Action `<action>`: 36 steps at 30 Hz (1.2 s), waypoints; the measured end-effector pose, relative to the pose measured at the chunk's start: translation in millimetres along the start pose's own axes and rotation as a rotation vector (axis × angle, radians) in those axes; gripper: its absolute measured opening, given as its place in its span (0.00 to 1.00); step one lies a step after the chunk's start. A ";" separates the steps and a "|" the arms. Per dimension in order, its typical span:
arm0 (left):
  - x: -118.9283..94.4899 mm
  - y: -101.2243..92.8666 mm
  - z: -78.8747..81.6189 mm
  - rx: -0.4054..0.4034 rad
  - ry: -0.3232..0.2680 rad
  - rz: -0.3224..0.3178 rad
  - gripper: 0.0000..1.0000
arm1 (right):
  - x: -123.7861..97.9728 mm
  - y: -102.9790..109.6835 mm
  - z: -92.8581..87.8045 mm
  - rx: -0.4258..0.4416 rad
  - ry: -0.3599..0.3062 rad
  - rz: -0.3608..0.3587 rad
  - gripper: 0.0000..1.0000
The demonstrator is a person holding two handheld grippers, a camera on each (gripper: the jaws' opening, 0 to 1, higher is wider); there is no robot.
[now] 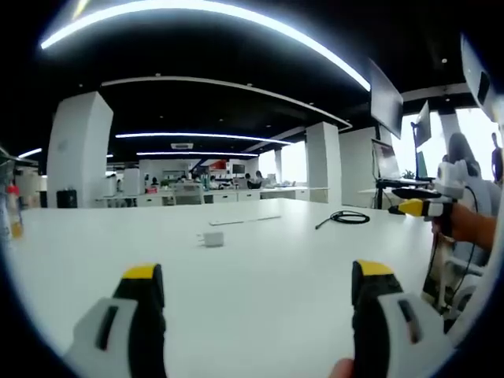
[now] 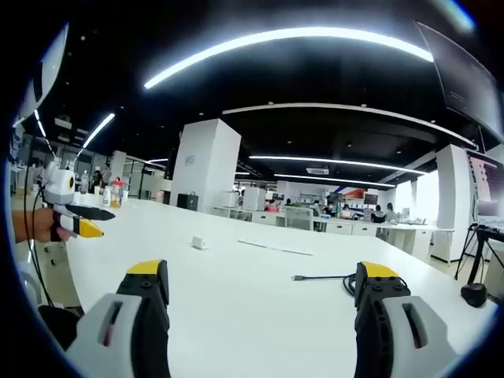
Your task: Plug the desk Type‑C cable into the charger adapter.
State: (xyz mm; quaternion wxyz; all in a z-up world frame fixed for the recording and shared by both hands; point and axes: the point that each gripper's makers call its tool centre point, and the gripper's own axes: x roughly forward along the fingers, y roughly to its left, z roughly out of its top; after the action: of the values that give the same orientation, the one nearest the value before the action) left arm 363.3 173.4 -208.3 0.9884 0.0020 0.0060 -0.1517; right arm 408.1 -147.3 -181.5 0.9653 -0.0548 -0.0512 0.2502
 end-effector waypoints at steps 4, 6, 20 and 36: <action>1.5 -0.8 3.4 0.018 -0.007 -0.005 1.00 | -2.8 -5.0 3.1 -0.001 -0.006 -0.016 1.00; 6.6 -5.3 6.1 0.020 -0.013 -0.010 1.00 | -3.3 -6.3 4.7 -0.002 -0.012 -0.020 1.00; 2.5 -7.4 5.2 0.057 -0.005 -0.008 1.00 | -12.7 -3.8 0.5 0.002 -0.018 -0.013 1.00; 2.2 -6.4 8.8 0.022 -0.045 0.002 1.00 | -20.8 0.5 -5.1 0.034 -0.007 -0.024 1.00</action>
State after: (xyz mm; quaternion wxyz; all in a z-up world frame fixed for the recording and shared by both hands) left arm 363.6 166.6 -199.6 0.9883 0.0093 -0.0181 -0.1509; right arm 390.5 -157.4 -188.0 0.9688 -0.0367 -0.0511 0.2398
